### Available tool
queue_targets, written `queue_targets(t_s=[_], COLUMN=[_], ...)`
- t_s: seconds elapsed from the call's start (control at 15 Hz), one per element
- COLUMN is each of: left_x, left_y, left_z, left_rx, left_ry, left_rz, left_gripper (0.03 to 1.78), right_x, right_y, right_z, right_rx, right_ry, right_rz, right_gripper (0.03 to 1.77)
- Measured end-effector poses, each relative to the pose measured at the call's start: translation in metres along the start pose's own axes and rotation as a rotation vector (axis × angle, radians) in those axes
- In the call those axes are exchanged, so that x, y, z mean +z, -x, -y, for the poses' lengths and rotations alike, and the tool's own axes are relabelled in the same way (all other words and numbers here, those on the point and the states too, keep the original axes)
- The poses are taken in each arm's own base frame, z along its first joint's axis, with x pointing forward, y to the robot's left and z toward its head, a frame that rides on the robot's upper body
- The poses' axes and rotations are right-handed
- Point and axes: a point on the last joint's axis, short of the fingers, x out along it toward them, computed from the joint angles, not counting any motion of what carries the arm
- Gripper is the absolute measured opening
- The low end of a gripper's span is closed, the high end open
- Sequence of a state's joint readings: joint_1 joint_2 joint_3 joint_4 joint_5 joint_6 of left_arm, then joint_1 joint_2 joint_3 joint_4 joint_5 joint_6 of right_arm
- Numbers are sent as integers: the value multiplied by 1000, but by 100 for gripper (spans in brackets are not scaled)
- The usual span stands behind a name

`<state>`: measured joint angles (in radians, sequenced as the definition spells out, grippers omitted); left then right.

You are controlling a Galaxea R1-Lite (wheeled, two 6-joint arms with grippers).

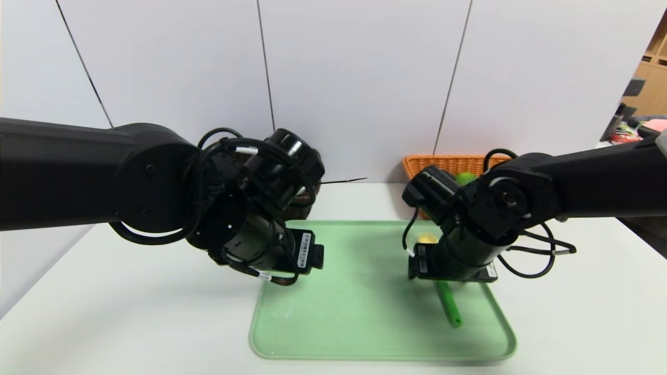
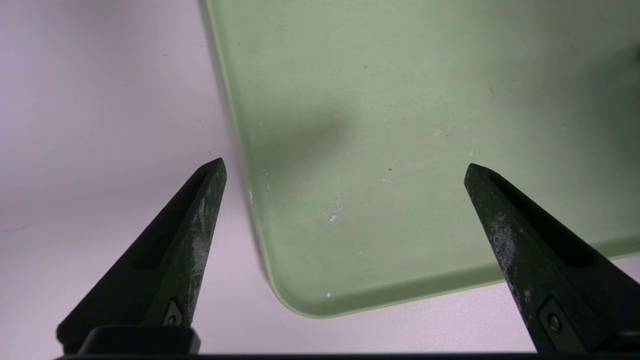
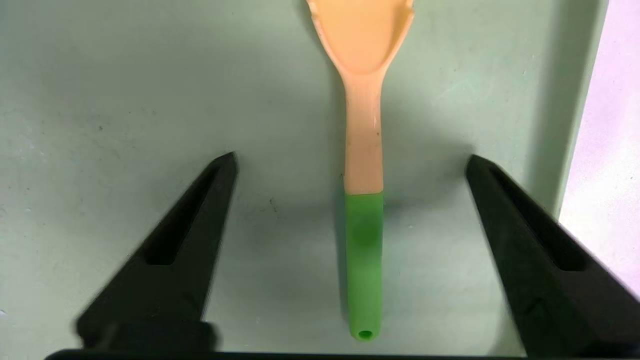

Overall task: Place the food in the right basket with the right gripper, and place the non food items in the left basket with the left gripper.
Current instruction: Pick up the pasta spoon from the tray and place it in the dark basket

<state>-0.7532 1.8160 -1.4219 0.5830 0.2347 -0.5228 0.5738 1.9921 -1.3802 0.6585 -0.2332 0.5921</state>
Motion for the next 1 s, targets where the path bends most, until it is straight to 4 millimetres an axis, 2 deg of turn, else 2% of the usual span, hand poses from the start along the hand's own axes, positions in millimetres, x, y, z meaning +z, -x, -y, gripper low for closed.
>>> queue_targets(t_s=[0.2, 0.4, 0.47, 0.53, 0.87, 1.0], left_x=[0, 0, 0, 0, 0, 0], left_y=[0, 0, 0, 0, 0, 1], left_z=[0, 0, 0, 0, 0, -1], left_rx=[0, -1, 0, 0, 1, 2], left_ry=[0, 0, 0, 1, 2, 3], left_rz=[0, 0, 0, 0, -1, 3], left_gripper=[169, 169, 169, 169, 169, 169], right_x=[-2, -2, -2, -2, -3, 1], right_y=[-1, 0, 0, 0, 1, 9], right_z=[1, 2, 2, 2, 2, 1], right_rx=[-7, -8, -8, -9, -7, 12], right_ry=[1, 1, 1, 1, 1, -2], right_rz=[-6, -7, -6, -8, -5, 16], right_gripper=[103, 74, 33, 12, 14, 14])
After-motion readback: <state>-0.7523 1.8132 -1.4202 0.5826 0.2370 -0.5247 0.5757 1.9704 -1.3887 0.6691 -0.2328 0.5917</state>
